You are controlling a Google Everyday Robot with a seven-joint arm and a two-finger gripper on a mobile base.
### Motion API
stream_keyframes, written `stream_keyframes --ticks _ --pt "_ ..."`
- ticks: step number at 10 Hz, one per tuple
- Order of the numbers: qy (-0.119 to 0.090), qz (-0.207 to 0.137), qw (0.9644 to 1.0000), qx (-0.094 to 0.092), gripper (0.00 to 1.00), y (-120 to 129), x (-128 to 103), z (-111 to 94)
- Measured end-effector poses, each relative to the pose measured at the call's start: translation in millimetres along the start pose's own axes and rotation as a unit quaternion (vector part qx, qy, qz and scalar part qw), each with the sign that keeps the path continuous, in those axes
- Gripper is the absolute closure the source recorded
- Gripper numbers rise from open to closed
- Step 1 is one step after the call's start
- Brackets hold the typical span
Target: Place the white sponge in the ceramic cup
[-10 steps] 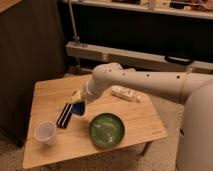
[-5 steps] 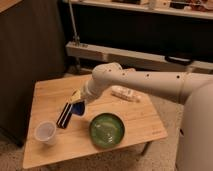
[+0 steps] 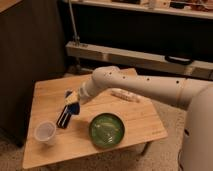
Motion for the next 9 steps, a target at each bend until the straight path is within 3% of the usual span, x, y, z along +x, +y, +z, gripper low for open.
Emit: stream_keyframes --ticks 1,2,3,5,9 --pt "-0.007 -0.061 0.9977 -0.029 1.0 9 -7 7" --pt "-0.014 -0.144 0.987 -0.071 1.0 30 -15 17" --pt "-0.02 -0.183 0.9785 -0.094 1.0 43 -18 19" --pt "-0.038 -0.232 0.9622 -0.138 1.0 65 -16 17" --pt "-0.051 -0.278 0.941 -0.186 1.0 104 -5 23"
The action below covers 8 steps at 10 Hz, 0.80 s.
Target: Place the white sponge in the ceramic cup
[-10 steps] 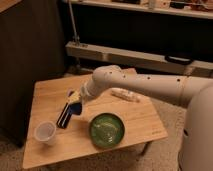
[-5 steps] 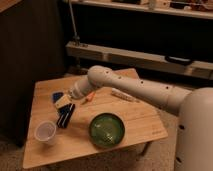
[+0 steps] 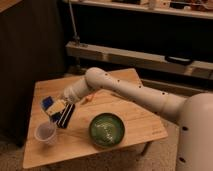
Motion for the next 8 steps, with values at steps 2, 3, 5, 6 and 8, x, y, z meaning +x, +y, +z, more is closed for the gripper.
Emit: stream_keyframes --ticks 2,3,5,6,8 --pt "-0.003 -0.015 0.9998 -0.016 1.0 10 -1 9" --pt "-0.003 -0.021 0.9993 -0.03 1.0 14 1 13" --pt "-0.004 -0.028 0.998 -0.056 1.0 20 4 22" --pt "-0.004 -0.033 0.9971 -0.068 1.0 23 4 27" --pt "-0.001 -0.041 0.9962 -0.078 1.0 26 6 35"
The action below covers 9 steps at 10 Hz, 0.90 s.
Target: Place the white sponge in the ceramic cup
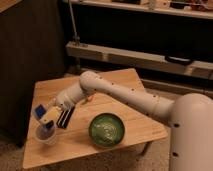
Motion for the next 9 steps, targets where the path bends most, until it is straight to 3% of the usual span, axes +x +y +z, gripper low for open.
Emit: stream_keyframes --ticks 6,9 --pt "0.001 -0.034 0.9992 -0.023 0.97 2 11 27" --pt "-0.002 -0.046 0.9985 -0.031 0.69 0 8 38"
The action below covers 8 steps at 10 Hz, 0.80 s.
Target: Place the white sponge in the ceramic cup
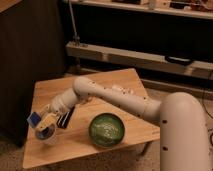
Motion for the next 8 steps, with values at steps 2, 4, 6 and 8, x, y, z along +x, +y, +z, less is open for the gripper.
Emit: stream_keyframes --ticks 2,4,6,8 --pt "-0.002 -0.007 1.0 -0.004 0.47 -2.6 -1.1 4.9" --pt "-0.002 -0.01 0.9999 -0.007 0.27 -4.4 -0.6 8.0" --pt "0.0 -0.011 0.9999 -0.006 0.2 -5.4 0.6 9.2" --pt "0.003 -0.015 0.9999 -0.005 0.2 -5.3 0.7 5.2"
